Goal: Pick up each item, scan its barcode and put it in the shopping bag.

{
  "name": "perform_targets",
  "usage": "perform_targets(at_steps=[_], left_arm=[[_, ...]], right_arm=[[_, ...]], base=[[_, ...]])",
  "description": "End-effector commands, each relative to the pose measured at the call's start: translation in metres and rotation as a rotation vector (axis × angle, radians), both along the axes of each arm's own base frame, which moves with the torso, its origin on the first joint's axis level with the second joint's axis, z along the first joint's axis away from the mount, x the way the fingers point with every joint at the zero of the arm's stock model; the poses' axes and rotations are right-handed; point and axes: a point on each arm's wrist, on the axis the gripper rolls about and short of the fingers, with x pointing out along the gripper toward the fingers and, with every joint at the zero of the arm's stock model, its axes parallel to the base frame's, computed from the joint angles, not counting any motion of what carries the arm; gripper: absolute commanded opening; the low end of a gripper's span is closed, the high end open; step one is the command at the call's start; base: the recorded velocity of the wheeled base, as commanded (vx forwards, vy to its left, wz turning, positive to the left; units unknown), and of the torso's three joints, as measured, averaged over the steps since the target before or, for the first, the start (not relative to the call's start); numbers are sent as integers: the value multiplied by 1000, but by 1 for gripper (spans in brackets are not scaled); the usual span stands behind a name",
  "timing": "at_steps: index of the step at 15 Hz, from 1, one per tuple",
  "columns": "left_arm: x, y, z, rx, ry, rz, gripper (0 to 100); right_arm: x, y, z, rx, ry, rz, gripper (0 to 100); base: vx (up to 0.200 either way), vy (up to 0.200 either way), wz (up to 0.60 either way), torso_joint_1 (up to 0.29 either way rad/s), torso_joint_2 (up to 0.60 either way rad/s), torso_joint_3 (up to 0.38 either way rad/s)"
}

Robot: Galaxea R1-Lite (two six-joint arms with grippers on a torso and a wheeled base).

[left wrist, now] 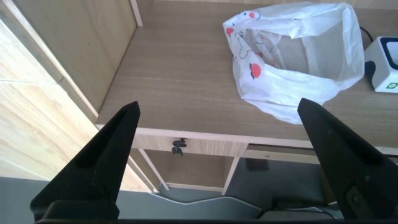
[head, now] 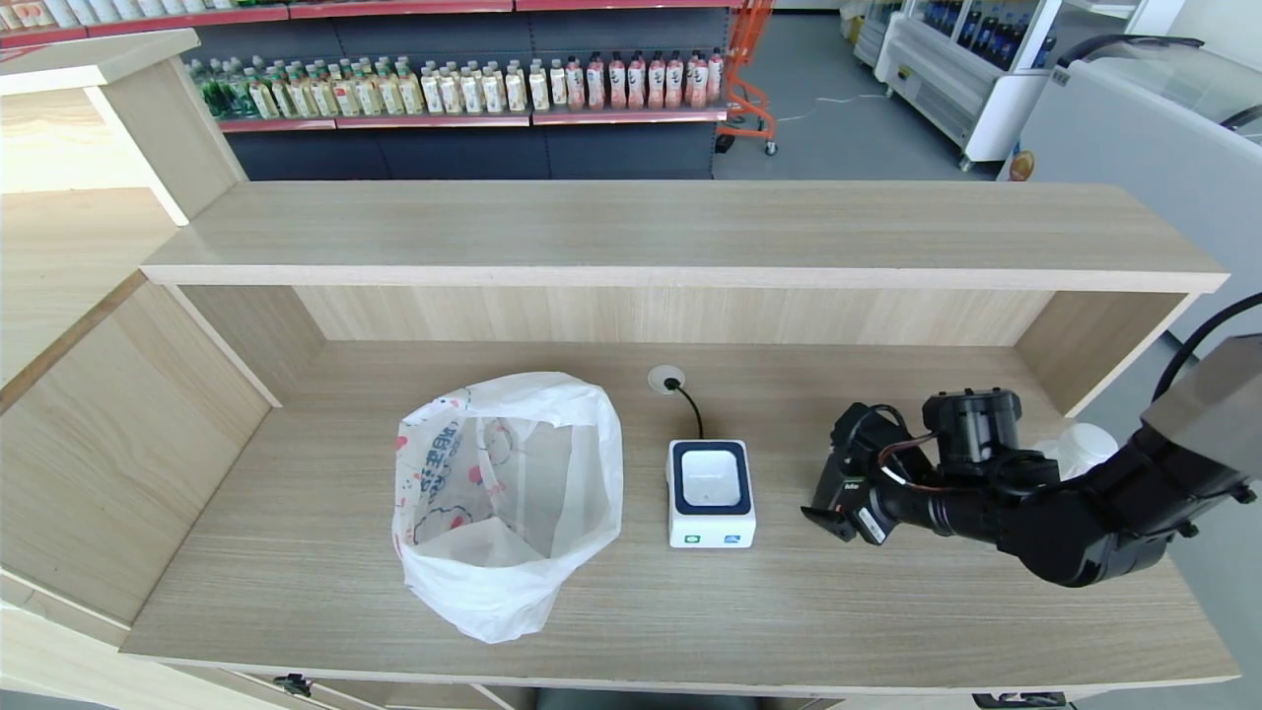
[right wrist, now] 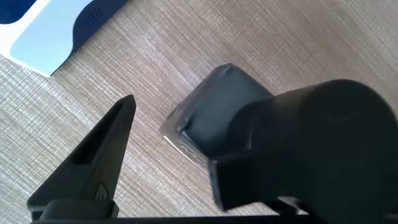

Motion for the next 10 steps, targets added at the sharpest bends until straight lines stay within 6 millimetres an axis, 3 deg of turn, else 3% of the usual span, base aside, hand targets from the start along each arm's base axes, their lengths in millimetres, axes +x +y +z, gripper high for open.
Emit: perform_targets(at_steps=[1, 6, 10], left_arm=[[0, 0, 0, 0, 1, 0, 100], [0, 0, 0, 0, 1, 0, 100], [0, 0, 0, 0, -1, 0, 100]], right_arm=[[1, 3, -2, 6, 4, 18, 0], [-1, 6, -2, 16, 11, 37, 0], [-15, 0, 8, 45, -19, 28, 0]], base=[[0, 0, 0, 0, 0, 0], [0, 0, 0, 0, 0, 0], [0, 0, 0, 0, 0, 0]])
